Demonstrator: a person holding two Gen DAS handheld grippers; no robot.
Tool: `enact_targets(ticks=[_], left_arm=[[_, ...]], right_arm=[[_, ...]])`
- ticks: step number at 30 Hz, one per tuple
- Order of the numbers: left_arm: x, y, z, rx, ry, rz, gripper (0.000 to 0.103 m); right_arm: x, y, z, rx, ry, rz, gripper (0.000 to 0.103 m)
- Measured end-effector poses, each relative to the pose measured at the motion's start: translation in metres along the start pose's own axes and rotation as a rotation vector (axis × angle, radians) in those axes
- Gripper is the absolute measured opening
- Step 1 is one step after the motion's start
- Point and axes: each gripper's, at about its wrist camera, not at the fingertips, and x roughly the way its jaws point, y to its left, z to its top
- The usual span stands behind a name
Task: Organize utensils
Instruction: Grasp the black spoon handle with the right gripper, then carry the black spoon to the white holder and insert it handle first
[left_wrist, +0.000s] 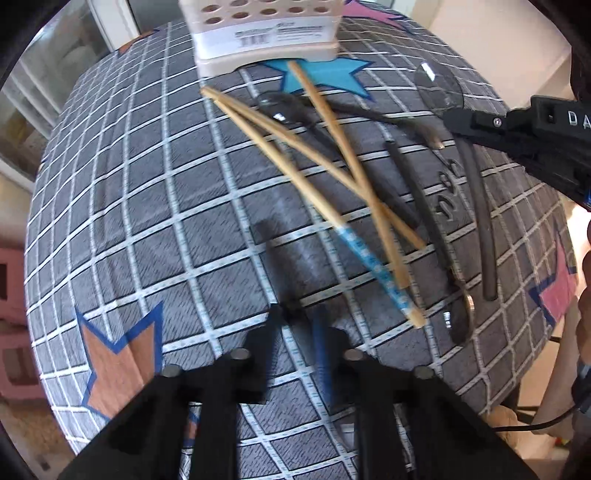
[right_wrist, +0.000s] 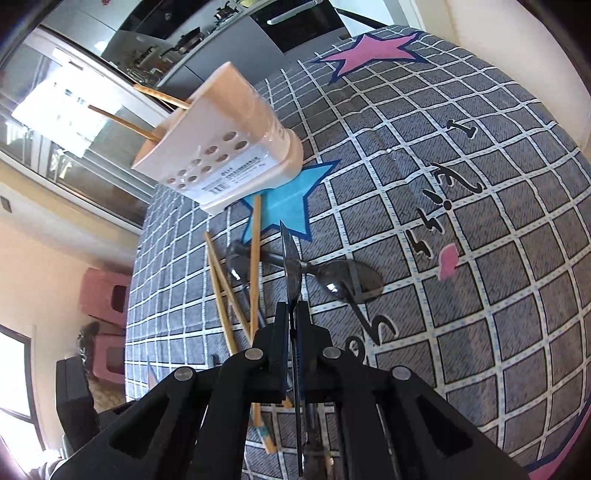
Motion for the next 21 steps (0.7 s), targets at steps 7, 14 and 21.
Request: enact_targets(ticks=[7,14,21], left_arm=[[-0.016,0.002,-0.007,0.013,-0.167,-0.085,0.043],[-0.048,0.013,-0.009,-0.033,-0.349,-0.133,0.043],[-0.088,0.05,0.01,-0.053,-0.501,-0.16,0.043]], right_arm=[[-0.009,-0.002,-0.014,-0.013,-0.003,-0.005,0.004],[-0.016,0.002,-0.021,-0.046,-0.035,-0.017,0.004],[-0.036,0.023,-0.008,-0.116,-0.113,-0.009,0.004]])
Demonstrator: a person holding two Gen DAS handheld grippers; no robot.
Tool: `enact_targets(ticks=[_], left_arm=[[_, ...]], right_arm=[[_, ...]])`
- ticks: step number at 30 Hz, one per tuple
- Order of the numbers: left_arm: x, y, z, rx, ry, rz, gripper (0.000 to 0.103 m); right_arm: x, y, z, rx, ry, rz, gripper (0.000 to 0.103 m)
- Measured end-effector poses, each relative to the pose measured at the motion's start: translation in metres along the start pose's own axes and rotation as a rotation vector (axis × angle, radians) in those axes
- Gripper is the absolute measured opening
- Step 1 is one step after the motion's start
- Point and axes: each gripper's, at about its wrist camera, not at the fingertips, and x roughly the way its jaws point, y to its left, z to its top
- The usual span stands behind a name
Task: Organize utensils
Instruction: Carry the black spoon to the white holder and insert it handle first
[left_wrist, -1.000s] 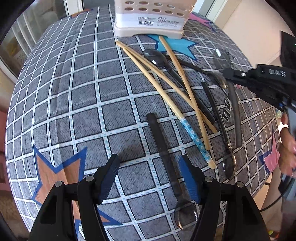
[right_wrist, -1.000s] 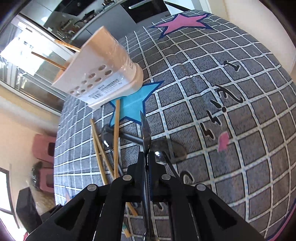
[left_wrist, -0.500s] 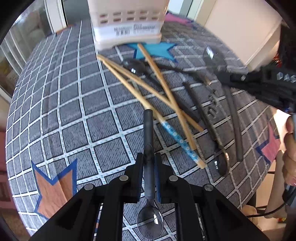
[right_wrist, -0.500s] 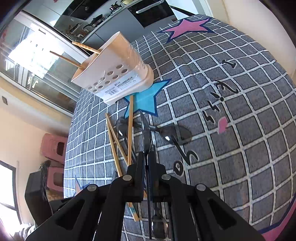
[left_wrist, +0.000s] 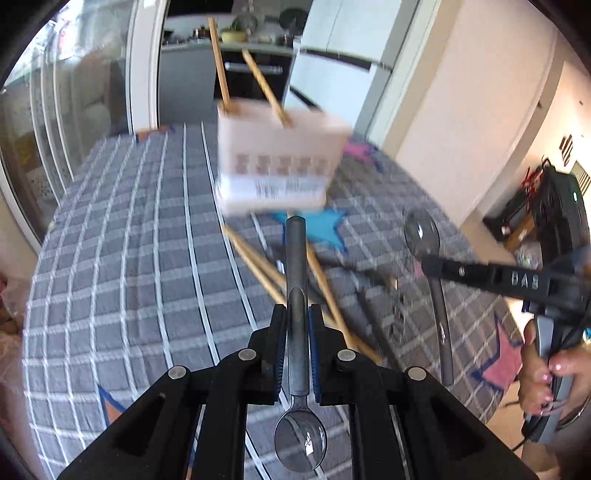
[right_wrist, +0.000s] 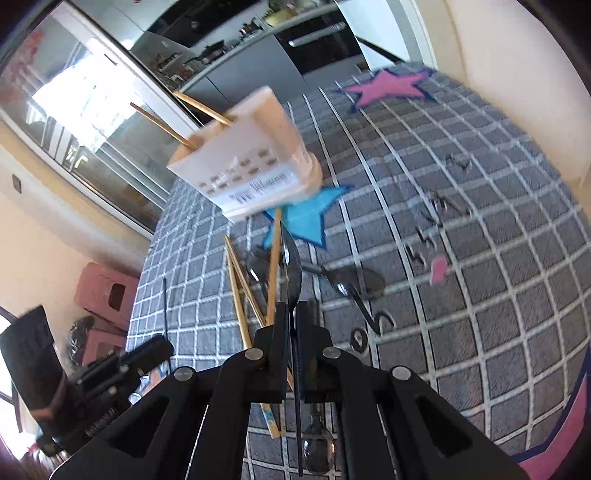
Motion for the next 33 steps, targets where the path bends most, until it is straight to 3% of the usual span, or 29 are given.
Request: enact_targets(ticks=[11,20,26,33], left_arm=[[-0.015,0.031,0.115,-0.067,-0.207,-0.02,0.043],[0.008,0.044,0.201,-0.076,-0.349,-0.022,0.043],[0.036,0.045,0.227,-0.064,-0.406,0.004,0.043],[0.071,0.045,0.22,-0.033,-0.42,0.057,0.043]], right_arm=[[-0.019,0.048,0.081,-0.106,-0.141,0.031,0.004],[0.009,0.078,0.174,-0.178,-0.241,0.06,0.004],[0.039,0.089,0.211,-0.245,-0.318,0.045,0.004],[0.078,0.096,0.217,-0.349,-0.366,-0.036,0.004]])
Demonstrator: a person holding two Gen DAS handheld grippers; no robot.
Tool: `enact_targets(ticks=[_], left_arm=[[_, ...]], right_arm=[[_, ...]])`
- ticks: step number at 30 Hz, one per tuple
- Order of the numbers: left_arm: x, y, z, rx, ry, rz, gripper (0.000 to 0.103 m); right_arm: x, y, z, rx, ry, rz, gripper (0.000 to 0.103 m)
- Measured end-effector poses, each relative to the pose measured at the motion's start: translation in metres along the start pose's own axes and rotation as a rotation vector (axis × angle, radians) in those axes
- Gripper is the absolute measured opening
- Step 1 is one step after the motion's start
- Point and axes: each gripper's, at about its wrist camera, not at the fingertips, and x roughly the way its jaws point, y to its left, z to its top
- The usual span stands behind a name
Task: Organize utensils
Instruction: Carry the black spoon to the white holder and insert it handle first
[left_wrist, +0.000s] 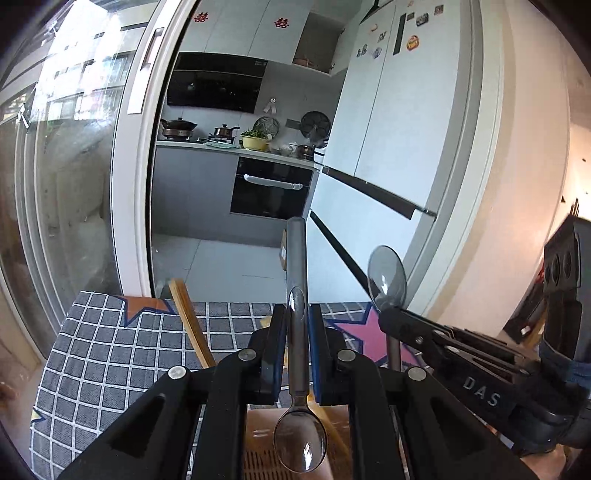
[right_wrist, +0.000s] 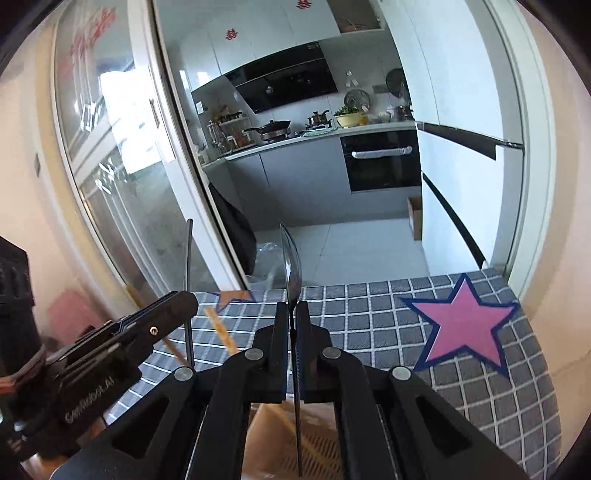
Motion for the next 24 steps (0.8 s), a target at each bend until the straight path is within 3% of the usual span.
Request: enact_targets(ticks=[11,19,24], left_arm=[[0.007,-0.011,-0.04,0.1,-0.001,0.066,0.043],[0.005,-0.012,-0.058,0.128,0.037,0.103,0.043],[0.0,-0.011,-0.063,0.12,0.044,0.114,0.044]], right_arm=[[0.011,0.01,-0.037,-0.149,-0.006,-0.014,0.004],[0.01,0.013,-0.052,-0.178,0.024,0.01,0.004],[0.011,0.007,-0.053,-0.132,0.07,0.036,0.004]])
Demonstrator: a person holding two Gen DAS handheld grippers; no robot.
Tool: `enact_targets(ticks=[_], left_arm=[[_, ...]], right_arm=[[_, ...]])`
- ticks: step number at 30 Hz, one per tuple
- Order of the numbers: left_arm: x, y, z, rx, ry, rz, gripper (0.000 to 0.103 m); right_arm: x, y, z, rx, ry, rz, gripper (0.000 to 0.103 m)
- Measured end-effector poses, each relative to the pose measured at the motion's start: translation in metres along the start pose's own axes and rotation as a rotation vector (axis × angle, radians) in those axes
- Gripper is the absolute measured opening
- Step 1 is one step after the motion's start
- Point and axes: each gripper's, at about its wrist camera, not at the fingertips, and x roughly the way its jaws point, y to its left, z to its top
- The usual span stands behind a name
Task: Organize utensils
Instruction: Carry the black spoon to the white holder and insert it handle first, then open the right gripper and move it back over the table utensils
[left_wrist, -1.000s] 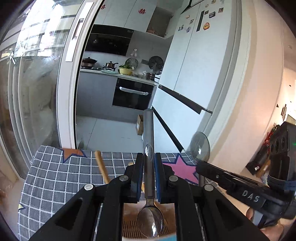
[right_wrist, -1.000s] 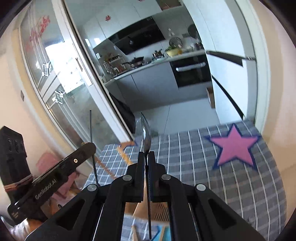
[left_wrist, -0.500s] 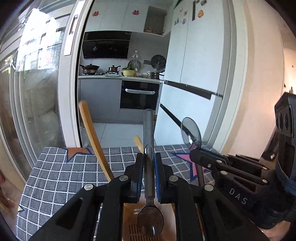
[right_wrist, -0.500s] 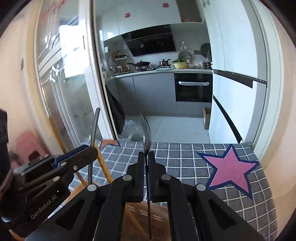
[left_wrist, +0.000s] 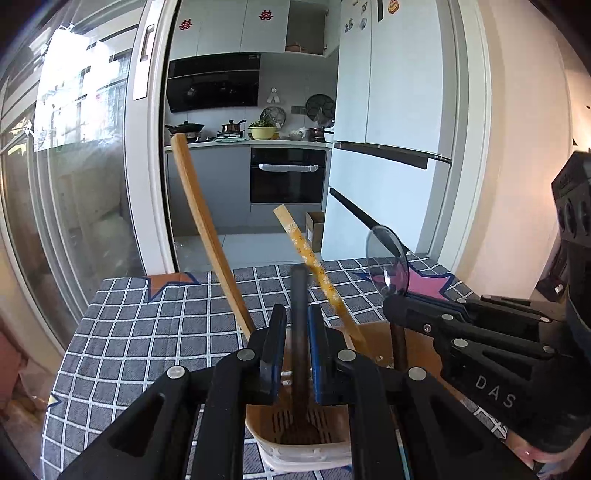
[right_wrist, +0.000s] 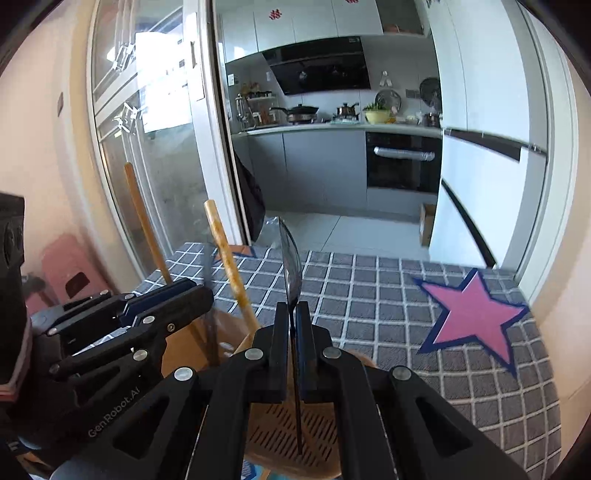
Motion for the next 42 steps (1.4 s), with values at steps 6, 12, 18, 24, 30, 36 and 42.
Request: enact_targets(ticks=[6,12,18,24,30,36,42], left_arm=[[-0.012,0.003,0.002,-0.007,-0.007,0.006,0.044],[-0.036,0.005,0.004,-0.013,-0.019,0.023,0.044],[-0.065,0.014,-0.005,-0.031,0.005,0.037,0.046],[-0.096,0.026,-0.027,-0.082,0.037,0.061,0.103],[-0.11,0.032,-0.067,-0.117,0.161,0.039,0.103],[-0.109,0.025,-0.115,-0.16,0.359,-0.025,0.103],[-0.108,0.005,-0.157,-0.131,0.494,-0.004,0.103]], right_arm=[[-0.01,-0.01,-0.003,0.079,0.017,0.02,0.043],[-0.034,-0.017,-0.005,0.167,0.003,0.017,0.057],[-0.067,-0.018,-0.02,0.216,0.006,0.004,0.073],[-0.098,-0.022,-0.049,0.297,0.044,-0.017,0.08],[-0.121,-0.028,-0.089,0.394,0.107,-0.052,0.084],[-0.135,-0.024,-0.137,0.472,0.167,-0.061,0.103],[-0.138,-0.013,-0.178,0.456,0.321,-0.14,0.103]])
